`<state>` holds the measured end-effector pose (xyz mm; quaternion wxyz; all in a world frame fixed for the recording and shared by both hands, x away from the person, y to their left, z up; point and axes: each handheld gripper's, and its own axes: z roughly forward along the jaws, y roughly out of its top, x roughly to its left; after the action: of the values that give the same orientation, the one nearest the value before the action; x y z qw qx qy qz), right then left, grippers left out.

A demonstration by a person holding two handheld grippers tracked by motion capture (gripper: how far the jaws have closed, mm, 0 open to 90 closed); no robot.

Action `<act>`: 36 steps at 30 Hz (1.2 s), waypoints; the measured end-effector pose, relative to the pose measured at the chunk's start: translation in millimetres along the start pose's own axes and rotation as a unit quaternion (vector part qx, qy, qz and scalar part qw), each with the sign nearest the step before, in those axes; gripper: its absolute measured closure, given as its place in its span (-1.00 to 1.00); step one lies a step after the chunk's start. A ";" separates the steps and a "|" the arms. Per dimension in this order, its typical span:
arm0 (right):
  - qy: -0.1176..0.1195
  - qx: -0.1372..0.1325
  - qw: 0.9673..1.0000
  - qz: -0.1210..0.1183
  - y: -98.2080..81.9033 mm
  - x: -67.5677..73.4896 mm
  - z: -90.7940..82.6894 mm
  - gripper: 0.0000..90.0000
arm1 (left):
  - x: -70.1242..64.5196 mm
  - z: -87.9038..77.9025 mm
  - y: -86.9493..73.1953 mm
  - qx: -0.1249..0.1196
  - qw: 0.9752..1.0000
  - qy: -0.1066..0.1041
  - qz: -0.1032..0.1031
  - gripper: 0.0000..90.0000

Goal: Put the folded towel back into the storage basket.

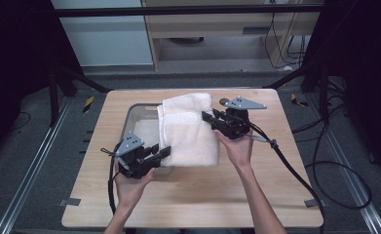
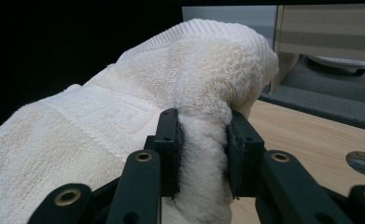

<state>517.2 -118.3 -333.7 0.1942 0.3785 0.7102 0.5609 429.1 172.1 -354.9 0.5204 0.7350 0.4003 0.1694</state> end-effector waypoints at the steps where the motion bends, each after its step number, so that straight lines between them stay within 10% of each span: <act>1: 0.000 -0.001 1.000 0.001 0.7 1.0 1.6 0.54 | 1.2 -0.8 0.3 -0.001 1.000 0.002 -0.002 0.55; 36: 0.009 0.001 1.000 -0.013 19.6 36.1 68.9 0.54 | 55.1 -26.6 0.2 -0.009 0.997 0.063 -0.042 0.55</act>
<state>548.7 -44.6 -330.2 0.1946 0.3645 0.7176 0.5607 445.7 230.9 -353.3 0.5070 0.7008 0.4614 0.1971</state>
